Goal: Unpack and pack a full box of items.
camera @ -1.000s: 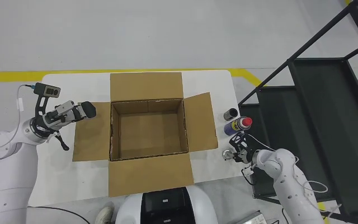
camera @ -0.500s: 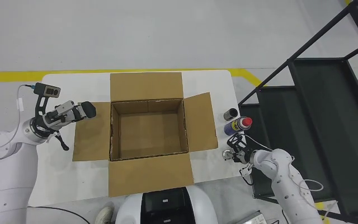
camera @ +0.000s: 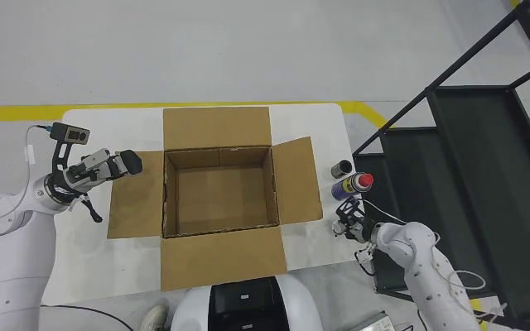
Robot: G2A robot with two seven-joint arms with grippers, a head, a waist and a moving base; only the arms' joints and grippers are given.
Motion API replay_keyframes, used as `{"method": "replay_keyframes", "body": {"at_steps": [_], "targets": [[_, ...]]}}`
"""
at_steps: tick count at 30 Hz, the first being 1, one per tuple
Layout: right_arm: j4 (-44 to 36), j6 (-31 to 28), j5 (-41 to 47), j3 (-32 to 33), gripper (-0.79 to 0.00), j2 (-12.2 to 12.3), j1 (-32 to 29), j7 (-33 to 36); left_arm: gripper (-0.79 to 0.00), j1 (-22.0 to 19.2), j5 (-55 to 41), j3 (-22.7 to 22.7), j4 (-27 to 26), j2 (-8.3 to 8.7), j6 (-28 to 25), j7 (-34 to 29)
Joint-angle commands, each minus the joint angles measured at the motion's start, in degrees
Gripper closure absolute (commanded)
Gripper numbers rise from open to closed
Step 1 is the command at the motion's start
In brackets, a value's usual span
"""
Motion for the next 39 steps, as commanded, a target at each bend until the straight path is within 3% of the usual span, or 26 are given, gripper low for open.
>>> {"method": "replay_keyframes", "body": {"at_steps": [1, 13, 20, 28, 39], "targets": [[-3.7, -1.7, 1.7, 2.5, 0.000, 0.4, -3.1, -0.8, -0.785, 0.0, 0.0, 0.0, 0.0, 0.00, 0.0, 0.0], [-25.3, -13.9, 13.2, 13.8, 0.000, 1.7, -18.6, -5.9, -0.785, 0.0, 0.0, 0.0, 0.0, 0.00, 0.0, 0.0], [-35.6, -9.2, 15.0, 15.2, 0.000, 1.9, -19.2, -5.1, -0.785, 0.0, 0.0, 0.0, 0.0, 0.00, 0.0, 0.0], [-42.4, -5.8, 16.3, 7.7, 0.000, 2.3, -14.0, 0.7, -0.785, 0.0, 0.0, 0.0, 0.0, 0.00, 0.0, 0.0], [-34.4, 5.9, 17.7, -12.5, 0.000, 1.7, 6.9, 11.1, -0.785, 0.0, 0.0, 0.0, 0.0, 0.00, 0.0, 0.0]]}}
